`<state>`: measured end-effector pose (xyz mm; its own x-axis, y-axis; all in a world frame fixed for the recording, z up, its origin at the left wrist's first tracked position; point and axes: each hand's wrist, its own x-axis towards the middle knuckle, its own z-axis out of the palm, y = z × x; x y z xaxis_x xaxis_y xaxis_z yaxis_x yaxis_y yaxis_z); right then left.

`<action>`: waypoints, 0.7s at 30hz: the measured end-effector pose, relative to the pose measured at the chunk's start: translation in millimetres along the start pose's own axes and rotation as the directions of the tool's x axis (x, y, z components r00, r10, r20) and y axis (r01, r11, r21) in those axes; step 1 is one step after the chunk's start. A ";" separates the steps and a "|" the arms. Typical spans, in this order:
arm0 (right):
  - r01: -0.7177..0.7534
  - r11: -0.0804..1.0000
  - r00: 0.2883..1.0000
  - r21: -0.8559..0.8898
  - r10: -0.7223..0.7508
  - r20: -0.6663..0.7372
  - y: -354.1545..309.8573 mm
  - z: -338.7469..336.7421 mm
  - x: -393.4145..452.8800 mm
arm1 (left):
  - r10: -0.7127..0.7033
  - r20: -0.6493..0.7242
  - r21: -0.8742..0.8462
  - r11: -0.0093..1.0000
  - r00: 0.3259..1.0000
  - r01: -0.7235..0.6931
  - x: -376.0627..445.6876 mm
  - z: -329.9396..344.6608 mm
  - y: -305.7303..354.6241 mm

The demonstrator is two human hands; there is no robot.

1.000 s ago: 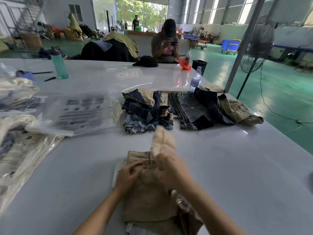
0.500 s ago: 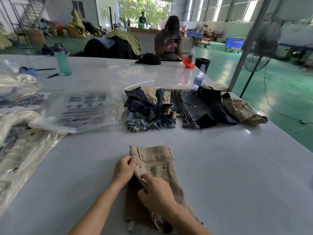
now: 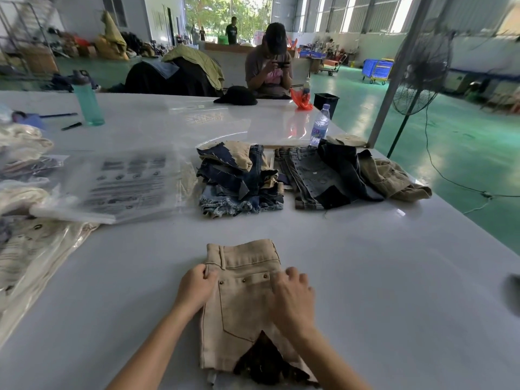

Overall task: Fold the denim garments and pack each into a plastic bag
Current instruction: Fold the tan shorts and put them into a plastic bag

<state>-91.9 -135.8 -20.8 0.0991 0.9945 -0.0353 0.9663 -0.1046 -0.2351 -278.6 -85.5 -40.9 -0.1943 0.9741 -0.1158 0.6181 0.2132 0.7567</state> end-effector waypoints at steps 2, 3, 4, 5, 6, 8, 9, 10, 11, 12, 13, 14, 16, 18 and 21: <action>-0.138 0.990 0.987 0.024 0.136 0.080 18.2 3.0 4.8 | 0.057 -0.085 0.083 0.995 0.995 -0.050 -5.0 1.8 1.6; -0.168 0.983 0.980 0.070 0.158 0.124 24.3 6.3 6.5 | 0.076 -0.129 0.102 0.993 0.989 -0.063 -7.5 2.7 1.8; -0.186 0.974 0.974 0.132 0.166 0.151 29.1 9.9 8.1 | 0.078 -0.159 0.111 0.992 0.984 -0.061 -9.1 3.5 1.1; -0.192 0.962 0.974 0.194 0.163 0.159 31.6 12.4 9.8 | 0.070 -0.167 0.110 0.993 0.983 -0.052 -10.1 4.4 0.2; -0.189 0.953 0.976 0.236 0.154 0.157 33.2 13.0 11.6 | 0.063 -0.157 0.100 0.994 0.986 -0.048 -11.1 5.6 -0.8; -0.183 0.941 0.979 0.285 0.150 0.135 37.4 8.6 16.6 | 0.063 -0.122 0.076 0.996 0.990 -0.054 -15.3 7.3 1.6; -0.180 0.935 0.982 0.305 0.152 0.116 41.2 5.1 20.1 | 0.059 -0.111 0.062 0.997 0.992 -0.052 -18.8 7.9 4.7; -0.176 0.931 0.984 0.319 0.156 0.087 46.3 0.0 23.4 | 0.046 -0.086 0.061 0.997 0.995 -0.041 -23.7 8.8 8.6; -0.173 0.932 0.985 0.319 0.166 0.050 52.2 -6.4 26.7 | 0.028 -0.026 0.063 0.998 0.999 -0.027 -29.8 9.2 12.1; -0.175 0.938 0.983 0.299 0.183 0.003 59.0 -13.1 30.5 | 0.010 0.096 0.047 0.999 0.995 -0.015 -35.9 9.0 15.0; -0.184 0.950 0.979 0.251 0.201 -0.043 66.1 -18.4 34.5 | -0.020 0.290 -0.002 1.000 0.957 0.021 -42.3 7.9 17.9; -0.192 0.966 0.975 0.174 0.209 -0.081 72.5 -22.9 37.3 | -0.057 0.510 -0.043 0.995 0.858 0.092 -47.7 6.6 20.6; -0.198 0.980 0.972 0.030 0.200 -0.125 78.2 -25.6 39.7 | -0.082 0.758 -0.006 0.991 0.647 0.132 -51.0 -3.2 25.6; -0.140 0.990 0.978 -0.025 0.135 -0.161 73.1 -23.5 35.6 | -0.042 0.609 0.016 0.999 0.792 0.041 -41.0 -6.1 28.0; 0.144 0.989 0.980 -0.037 -0.147 -0.134 52.6 -10.7 18.8 | 0.104 0.078 0.117 0.987 0.992 -0.112 -22.0 -4.5 28.5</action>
<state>-36.7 -122.5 -23.4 -0.0137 0.9914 0.1299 0.9786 0.0399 -0.2018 -260.2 -101.2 -13.9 -0.0695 0.9938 -0.0862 0.7208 0.1098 0.6844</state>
